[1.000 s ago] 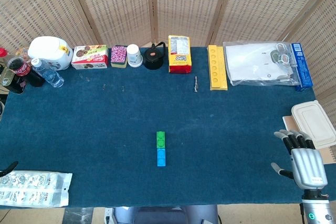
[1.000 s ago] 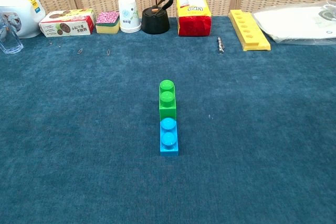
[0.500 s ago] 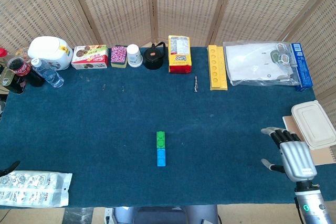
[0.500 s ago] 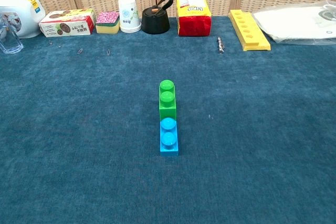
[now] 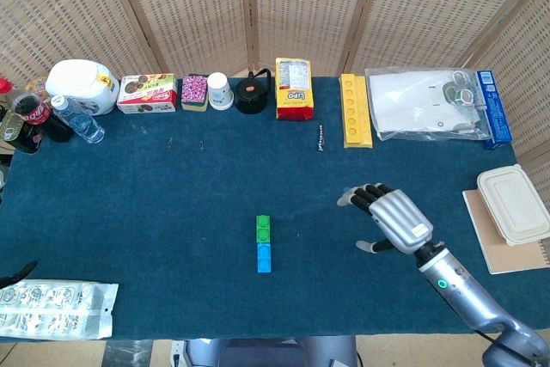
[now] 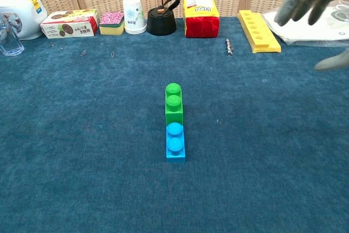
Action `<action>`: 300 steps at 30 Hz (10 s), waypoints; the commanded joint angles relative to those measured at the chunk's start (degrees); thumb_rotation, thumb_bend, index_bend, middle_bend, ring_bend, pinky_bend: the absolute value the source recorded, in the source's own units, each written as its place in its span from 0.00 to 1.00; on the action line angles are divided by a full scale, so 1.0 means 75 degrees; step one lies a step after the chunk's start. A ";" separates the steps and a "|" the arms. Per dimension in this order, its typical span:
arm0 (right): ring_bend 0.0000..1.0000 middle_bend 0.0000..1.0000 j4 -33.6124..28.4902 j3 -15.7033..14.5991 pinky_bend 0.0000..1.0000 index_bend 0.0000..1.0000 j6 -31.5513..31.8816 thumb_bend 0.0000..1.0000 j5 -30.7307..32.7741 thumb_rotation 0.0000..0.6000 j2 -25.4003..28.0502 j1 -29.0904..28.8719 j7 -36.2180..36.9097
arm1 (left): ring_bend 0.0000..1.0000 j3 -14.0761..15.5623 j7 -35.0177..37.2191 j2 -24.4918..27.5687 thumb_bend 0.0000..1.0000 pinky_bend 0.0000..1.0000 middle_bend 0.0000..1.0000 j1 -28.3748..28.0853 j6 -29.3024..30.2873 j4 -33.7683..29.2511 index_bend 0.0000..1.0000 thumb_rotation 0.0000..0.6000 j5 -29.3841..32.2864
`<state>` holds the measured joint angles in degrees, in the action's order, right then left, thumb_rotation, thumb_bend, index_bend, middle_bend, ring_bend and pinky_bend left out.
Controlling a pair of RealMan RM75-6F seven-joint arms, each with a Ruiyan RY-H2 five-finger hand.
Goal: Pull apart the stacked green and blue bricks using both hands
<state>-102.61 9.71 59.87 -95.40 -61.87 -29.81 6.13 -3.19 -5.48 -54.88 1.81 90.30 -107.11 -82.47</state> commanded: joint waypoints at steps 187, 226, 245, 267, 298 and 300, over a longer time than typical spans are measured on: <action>0.75 0.68 -0.1284 0.1250 0.72 0.70 0.0356 0.05 0.3320 1.00 -0.1673 -0.0503 0.3636 | 0.16 -0.1801 0.7671 -0.4231 0.28 0.30 0.25 -0.5598 -0.5182 0.1048 0.35 0.81 0.0249; 0.75 0.68 -0.1315 0.1268 0.72 0.71 0.0173 0.05 0.3107 1.00 -0.1678 -0.0515 0.3604 | 0.14 -0.1871 0.7301 -0.4901 0.38 0.29 0.23 -0.6163 -0.4873 0.1062 0.44 0.84 0.0533; 0.75 0.68 -0.1299 0.1343 0.72 0.71 0.0011 0.05 0.3164 1.00 -0.1585 -0.0510 0.3909 | 0.14 -0.1913 0.7327 -0.4907 0.43 0.29 0.23 -0.6107 -0.4697 0.1011 0.55 0.85 0.0656; 0.74 0.67 -0.0906 0.1136 0.71 0.71 -0.0657 0.05 0.3259 1.00 -0.0790 -0.0465 0.3877 | 0.14 -0.1551 0.7910 -0.3880 0.43 0.29 0.23 -0.5445 -0.3985 0.0746 0.55 0.83 -0.0074; 0.47 0.53 0.1351 -0.0739 0.35 0.58 -0.1037 0.02 0.3661 1.00 -0.2233 -0.1533 -0.5403 | 0.14 0.0098 0.3197 -0.0899 0.43 0.27 0.23 -0.3802 -0.3313 0.0242 0.55 0.83 -0.0246; 0.45 0.51 0.1289 -0.0768 0.33 0.54 -0.1028 0.02 0.3873 1.00 -0.2261 -0.1571 -0.5738 | 0.14 0.0104 0.3183 -0.0963 0.43 0.27 0.23 -0.3773 -0.3259 0.0336 0.55 0.83 -0.0298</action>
<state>-93.22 4.73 52.00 -68.22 -77.95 -41.01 -34.39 -2.46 18.48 -61.86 -26.63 65.65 -104.89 -84.51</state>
